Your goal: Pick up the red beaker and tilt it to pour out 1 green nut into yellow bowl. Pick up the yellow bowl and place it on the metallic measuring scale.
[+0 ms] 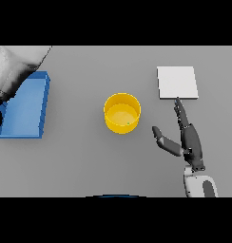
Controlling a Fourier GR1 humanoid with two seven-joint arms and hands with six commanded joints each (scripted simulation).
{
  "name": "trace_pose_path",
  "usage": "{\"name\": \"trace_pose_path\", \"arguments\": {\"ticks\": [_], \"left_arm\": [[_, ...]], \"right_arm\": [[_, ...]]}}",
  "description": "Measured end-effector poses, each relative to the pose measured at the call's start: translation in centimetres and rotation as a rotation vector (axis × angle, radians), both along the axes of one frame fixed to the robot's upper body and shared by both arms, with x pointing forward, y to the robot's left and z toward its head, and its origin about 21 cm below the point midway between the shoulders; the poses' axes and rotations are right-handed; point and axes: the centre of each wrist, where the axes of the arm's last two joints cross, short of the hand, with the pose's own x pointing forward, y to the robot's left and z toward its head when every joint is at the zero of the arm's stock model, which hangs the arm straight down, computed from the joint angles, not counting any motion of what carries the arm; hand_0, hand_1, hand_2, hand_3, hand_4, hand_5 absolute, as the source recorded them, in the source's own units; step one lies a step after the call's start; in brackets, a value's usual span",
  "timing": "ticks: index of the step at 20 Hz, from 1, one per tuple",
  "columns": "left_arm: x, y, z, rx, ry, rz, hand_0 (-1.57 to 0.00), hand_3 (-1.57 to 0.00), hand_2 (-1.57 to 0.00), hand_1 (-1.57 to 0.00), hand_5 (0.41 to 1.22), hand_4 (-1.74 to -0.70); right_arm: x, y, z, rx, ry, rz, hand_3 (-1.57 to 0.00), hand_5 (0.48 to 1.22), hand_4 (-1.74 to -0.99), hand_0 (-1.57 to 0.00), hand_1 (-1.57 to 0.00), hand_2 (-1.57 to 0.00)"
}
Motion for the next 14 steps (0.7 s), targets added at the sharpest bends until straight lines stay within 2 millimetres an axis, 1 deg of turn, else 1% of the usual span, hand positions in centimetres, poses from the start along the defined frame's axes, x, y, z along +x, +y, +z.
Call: {"name": "trace_pose_path", "arguments": {"ticks": [1,2,4,5,6,7,9,10,11,12,14], "left_arm": [[0.5,2.0,0.8,-0.143,0.029,0.057,-1.57,-1.51,-1.57,-1.57,1.221,-1.73],[0.9,4.8,1.7,-0.299,0.052,0.128,-1.57,-1.51,-1.57,-1.57,1.221,-1.74],[1.6,10.1,1.6,-0.589,0.123,0.206,-1.57,-1.53,-1.57,-1.57,1.221,-1.74],[1.8,11.9,1.0,-0.698,0.137,0.231,-1.57,-1.54,-1.57,-1.57,1.221,-1.74],[1.8,14.3,0.3,-0.819,0.147,0.267,-1.57,-1.54,-1.57,-1.57,1.221,-1.74],[1.8,16.4,-0.8,-0.904,0.148,0.303,-1.57,-1.55,-1.57,-1.57,1.221,-1.74],[1.8,19.5,-4.1,-1.05,0.132,0.415,-1.57,-1.56,-1.57,-1.57,1.221,-1.74],[1.6,20.6,-5.8,-1.091,0.112,0.493,-1.57,-1.56,-1.57,-1.57,1.221,-1.74],[1.4,21.5,-7.3,-1.125,0.083,0.525,-1.57,-1.56,-1.57,-1.57,1.221,-1.74],[1.1,22.3,-9.0,-1.207,0.069,0.558,-1.57,-1.56,-1.57,-1.57,1.221,-1.74],[0.4,23.7,-11.4,-1.329,0.047,0.64,-1.57,-1.57,-1.57,-1.57,1.221,-1.74]], "right_arm": [[-0.1,0.0,-0.1,-0.002,-0.002,0.011,0.0,0.578,-1.105,0.0,0.0,0.0],[0.1,0.1,0.0,0.007,0.005,0.01,0.0,0.578,-1.114,0.0,0.0,0.0],[0.5,0.1,0.1,0.015,0.01,0.007,0.0,0.588,-1.121,0.0,0.0,0.0],[0.5,0.2,0.0,-0.004,0.005,0.019,0.0,0.595,-1.118,0.0,0.0,0.0],[0.4,0.4,0.0,-0.003,0.003,0.019,0.0,0.601,-1.125,0.0,0.0,0.0],[0.6,0.2,-0.2,-0.006,0.011,0.016,0.0,0.606,-1.127,0.0,0.0,0.0],[0.7,0.0,0.0,-0.04,0.01,0.015,0.0,0.621,-1.132,0.0,0.0,0.0],[0.7,0.1,0.2,-0.036,-0.004,0.021,0.0,0.626,-1.138,0.0,0.0,0.0],[0.9,0.0,0.0,-0.049,0.008,0.024,0.0,0.628,-1.142,0.0,0.0,0.0],[0.6,-0.3,0.0,-0.049,-0.001,0.027,0.0,0.632,-1.134,0.0,0.0,0.0],[0.8,0.0,0.2,-0.041,0.008,0.044,0.0,0.648,-1.138,0.0,0.0,0.0]]}}
